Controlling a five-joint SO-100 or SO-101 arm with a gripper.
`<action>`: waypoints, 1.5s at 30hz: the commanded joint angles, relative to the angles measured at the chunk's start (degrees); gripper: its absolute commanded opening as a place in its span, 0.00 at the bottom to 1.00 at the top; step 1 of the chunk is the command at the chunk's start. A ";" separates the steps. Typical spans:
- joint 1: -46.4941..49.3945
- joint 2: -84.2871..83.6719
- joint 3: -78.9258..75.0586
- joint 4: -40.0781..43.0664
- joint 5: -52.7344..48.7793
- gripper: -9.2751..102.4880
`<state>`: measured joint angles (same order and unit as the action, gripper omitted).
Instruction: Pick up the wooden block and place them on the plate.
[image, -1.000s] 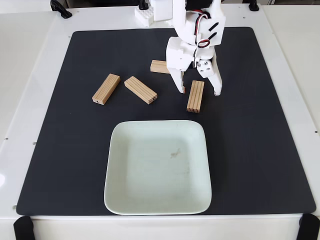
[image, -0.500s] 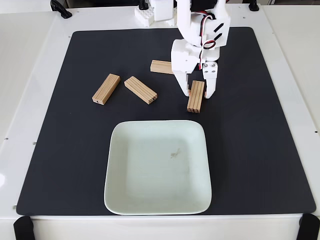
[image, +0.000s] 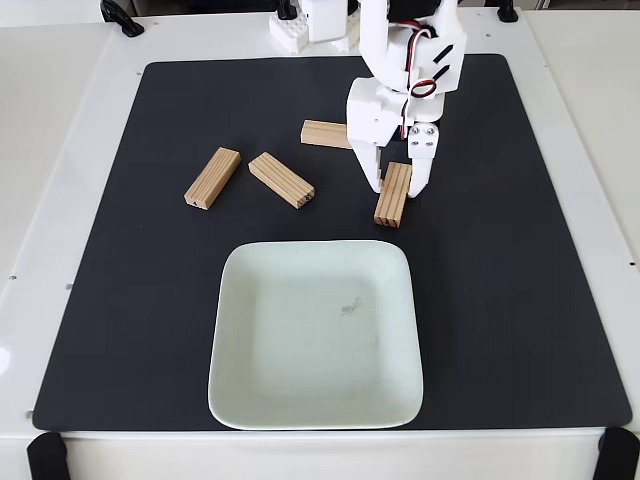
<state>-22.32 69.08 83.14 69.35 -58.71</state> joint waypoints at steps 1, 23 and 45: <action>0.53 0.70 -1.49 -0.26 0.26 0.15; 3.08 7.91 -1.49 -0.18 1.76 0.11; 9.23 41.84 -0.62 0.62 23.38 0.11</action>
<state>-14.24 105.56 83.23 69.87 -39.55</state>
